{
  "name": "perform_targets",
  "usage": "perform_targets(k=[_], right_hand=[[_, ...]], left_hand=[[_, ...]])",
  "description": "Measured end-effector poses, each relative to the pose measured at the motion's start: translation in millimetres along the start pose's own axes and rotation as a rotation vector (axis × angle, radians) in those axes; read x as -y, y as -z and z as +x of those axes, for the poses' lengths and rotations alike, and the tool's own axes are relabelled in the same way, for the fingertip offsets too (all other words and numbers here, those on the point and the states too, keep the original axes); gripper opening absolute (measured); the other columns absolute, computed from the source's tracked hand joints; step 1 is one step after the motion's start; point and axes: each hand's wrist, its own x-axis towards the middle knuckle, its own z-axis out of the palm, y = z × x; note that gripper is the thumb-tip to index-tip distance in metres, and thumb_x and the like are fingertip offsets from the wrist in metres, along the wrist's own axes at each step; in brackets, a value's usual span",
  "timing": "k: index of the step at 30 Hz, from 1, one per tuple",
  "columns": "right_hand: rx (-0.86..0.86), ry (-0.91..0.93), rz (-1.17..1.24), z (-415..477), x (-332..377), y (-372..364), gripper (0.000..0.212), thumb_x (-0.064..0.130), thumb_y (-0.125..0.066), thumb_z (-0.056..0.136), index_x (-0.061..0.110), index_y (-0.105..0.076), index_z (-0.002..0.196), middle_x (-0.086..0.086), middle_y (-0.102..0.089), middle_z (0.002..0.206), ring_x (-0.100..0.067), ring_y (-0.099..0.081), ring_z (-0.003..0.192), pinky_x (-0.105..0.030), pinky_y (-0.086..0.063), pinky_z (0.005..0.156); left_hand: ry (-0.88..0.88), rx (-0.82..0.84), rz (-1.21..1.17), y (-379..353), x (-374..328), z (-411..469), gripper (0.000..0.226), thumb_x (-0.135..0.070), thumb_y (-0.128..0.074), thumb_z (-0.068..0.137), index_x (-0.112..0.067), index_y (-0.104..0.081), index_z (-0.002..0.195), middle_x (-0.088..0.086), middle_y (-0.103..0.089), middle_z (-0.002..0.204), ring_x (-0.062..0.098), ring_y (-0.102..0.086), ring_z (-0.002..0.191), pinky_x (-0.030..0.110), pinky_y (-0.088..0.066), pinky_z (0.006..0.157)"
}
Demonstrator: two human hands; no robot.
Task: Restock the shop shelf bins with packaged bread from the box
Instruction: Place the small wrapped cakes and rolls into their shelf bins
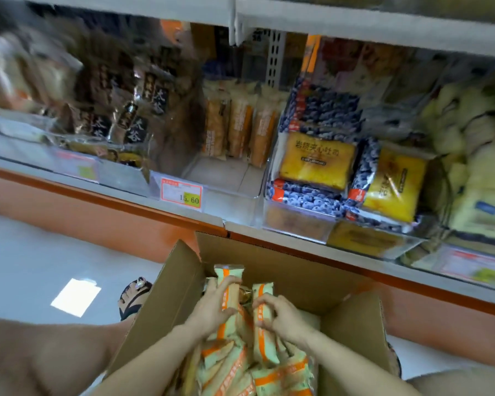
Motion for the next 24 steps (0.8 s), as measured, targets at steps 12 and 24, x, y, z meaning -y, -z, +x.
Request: perform_targets(k=[12, 24], right_hand=[[-0.175, 0.435, -0.164, -88.5, 117.7, 97.4, 0.034, 0.033, -0.067, 0.083, 0.057, -0.049, 0.1, 0.002, -0.051, 0.109, -0.013, -0.051, 0.104, -0.027, -0.041, 0.092], [-0.614, 0.587, -0.132, -67.5, 234.4, 197.8, 0.03, 0.027, -0.066, 0.086, 0.044, -0.057, 0.109, 0.007, -0.06, 0.113, -0.017, -0.051, 0.103, -0.033, -0.045, 0.086]], left_hand=[[-0.346, -0.258, -0.193, 131.4, -99.0, -77.0, 0.065, -0.01, -0.073, 0.076, -0.045, -0.033, 0.115, -0.012, -0.052, 0.102, -0.002, -0.054, 0.09, 0.01, -0.042, 0.077], [-0.437, -0.612, -0.239, 258.5, -162.1, -21.1, 0.061, -0.007, -0.068, 0.08, -0.038, -0.033, 0.119, 0.0, -0.055, 0.105, 0.026, -0.059, 0.097, 0.046, -0.049, 0.088]])
